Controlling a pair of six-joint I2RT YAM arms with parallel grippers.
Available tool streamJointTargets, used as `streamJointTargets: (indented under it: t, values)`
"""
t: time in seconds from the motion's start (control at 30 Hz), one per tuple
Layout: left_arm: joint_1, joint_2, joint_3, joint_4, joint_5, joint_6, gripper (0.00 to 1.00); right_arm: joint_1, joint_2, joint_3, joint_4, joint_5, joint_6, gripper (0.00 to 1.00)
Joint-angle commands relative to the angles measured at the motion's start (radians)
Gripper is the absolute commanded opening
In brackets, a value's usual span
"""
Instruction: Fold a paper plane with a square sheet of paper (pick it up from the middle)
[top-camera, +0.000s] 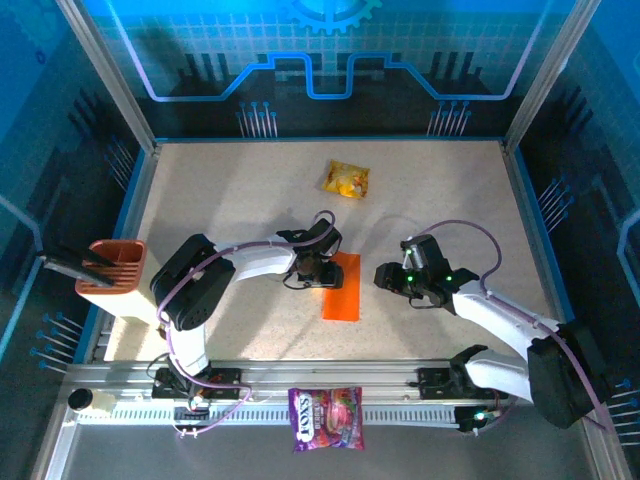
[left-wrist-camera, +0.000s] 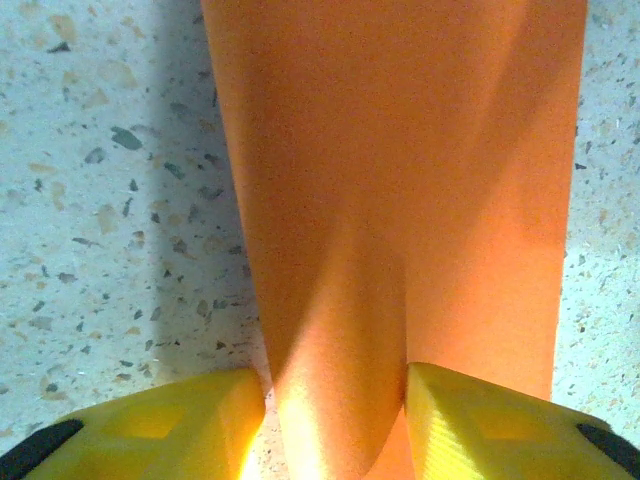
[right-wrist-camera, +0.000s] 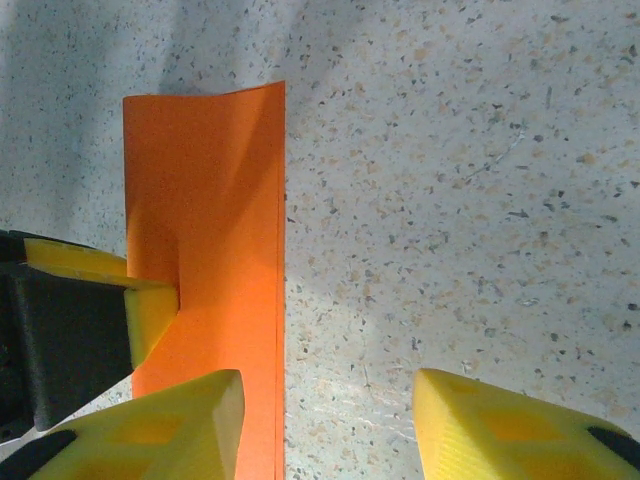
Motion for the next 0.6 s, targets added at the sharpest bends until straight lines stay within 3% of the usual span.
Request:
streamJointTargets:
  t: [0.0, 0.57]
  values:
    - [0.026, 0.082, -0.017, 0.006, -0.108, 0.02, 0.47, 0.012, 0.003, 0.011, -0.024, 0.015, -0.009, 0.49]
    - [0.026, 0.091, -0.009, 0.005, -0.096, 0.028, 0.49, 0.011, 0.02, 0.017, -0.013, 0.005, -0.007, 0.5]
